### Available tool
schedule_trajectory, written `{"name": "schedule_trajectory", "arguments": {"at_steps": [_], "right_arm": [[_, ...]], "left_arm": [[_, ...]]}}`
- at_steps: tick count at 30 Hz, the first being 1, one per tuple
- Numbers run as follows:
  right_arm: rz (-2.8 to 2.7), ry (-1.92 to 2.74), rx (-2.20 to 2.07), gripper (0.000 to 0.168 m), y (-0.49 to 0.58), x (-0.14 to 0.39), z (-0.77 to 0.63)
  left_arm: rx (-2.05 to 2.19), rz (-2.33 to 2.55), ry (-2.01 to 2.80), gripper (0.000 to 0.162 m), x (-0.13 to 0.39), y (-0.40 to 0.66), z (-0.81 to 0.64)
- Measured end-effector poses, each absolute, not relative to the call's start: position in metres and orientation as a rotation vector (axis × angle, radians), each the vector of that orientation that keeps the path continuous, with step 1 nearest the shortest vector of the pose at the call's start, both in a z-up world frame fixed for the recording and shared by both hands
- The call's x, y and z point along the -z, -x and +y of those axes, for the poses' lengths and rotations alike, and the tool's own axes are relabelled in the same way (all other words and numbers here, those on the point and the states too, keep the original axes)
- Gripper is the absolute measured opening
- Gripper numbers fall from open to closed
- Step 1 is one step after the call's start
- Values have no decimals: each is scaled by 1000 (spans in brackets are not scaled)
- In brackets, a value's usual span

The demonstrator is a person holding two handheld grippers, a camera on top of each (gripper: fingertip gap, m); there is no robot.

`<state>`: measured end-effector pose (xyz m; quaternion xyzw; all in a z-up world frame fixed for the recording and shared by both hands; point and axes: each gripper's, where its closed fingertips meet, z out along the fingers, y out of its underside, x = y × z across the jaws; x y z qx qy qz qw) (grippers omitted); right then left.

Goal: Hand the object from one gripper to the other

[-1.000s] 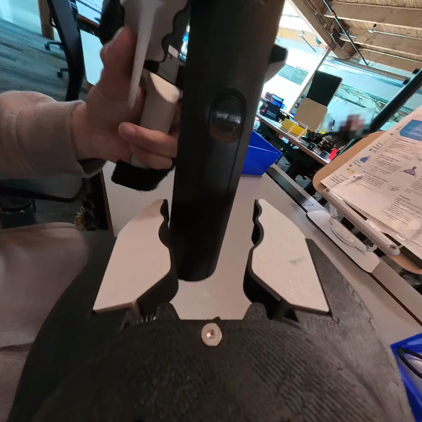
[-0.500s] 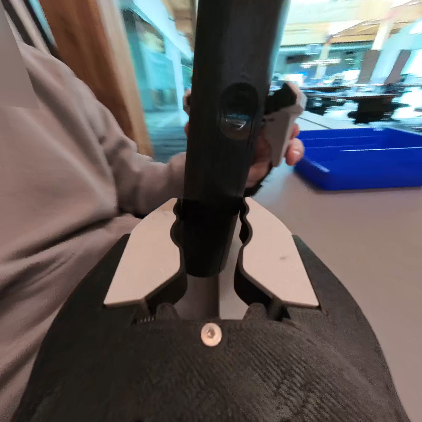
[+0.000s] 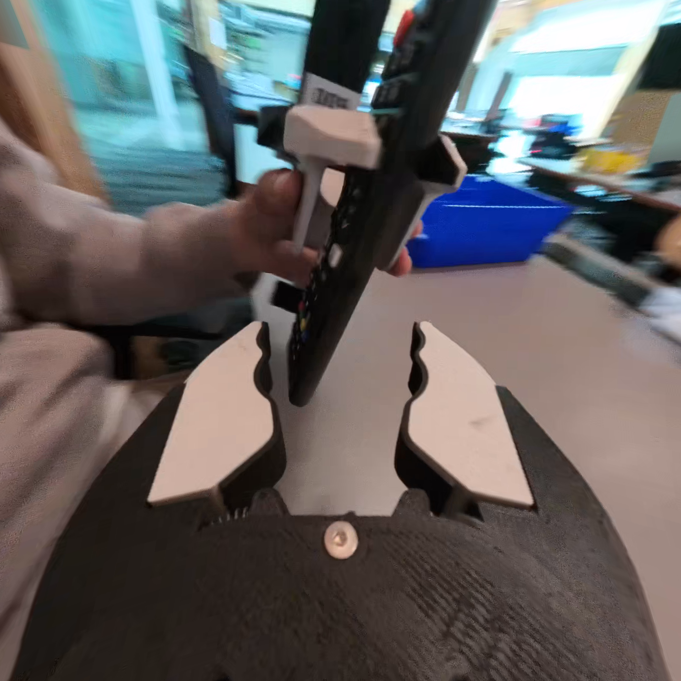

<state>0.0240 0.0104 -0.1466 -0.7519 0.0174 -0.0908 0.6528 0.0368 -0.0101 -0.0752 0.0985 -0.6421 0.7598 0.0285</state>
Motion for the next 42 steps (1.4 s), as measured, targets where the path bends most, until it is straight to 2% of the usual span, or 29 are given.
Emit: {"name": "schedule_trajectory", "arguments": {"at_steps": [3,8,10,13,15,20,25,29,31,36,38,40,42], "right_arm": [[133,1745,506,87,-53,146,6],[256,1742,766,82,-67,143,12],[299,1743,885,78,-74,143,7],[299,1780,966,54,-77,150,4],[299,1793,989,54,-79,152,2],[275,1780,714,53,-71,149,4],[129,1699,159,53,-28,139,11],[7,1726,11,54,-6,145,11],[-9,1756,14,54,-4,150,13],[38,1786,231,52,-25,156,12],[60,1723,243,57,-27,145,12],[82,1685,273,70,-30,135,10],[60,1684,317,70,-30,133,9]], "left_arm": [[-2503,-1870,-869,24,72,-81,10],[-2650,-1836,-1068,24,73,-84,9],[-2679,-1808,-1125,24,73,-82,8],[-2713,-1763,-1197,24,72,-79,8],[-2729,-1773,-1204,24,72,-76,6],[-2729,-1911,-894,29,65,-65,-7],[-2505,-2031,-303,67,60,-30,-18],[-2351,-2114,-104,68,72,-16,-10],[-2309,-2190,2,52,78,-10,-8],[-2294,-2296,-46,50,87,-21,-10],[-2303,-2310,-100,50,91,-28,-12],[-2291,-2306,-93,50,95,-28,-15],[-2277,-2306,-60,50,97,-24,-19]]}}
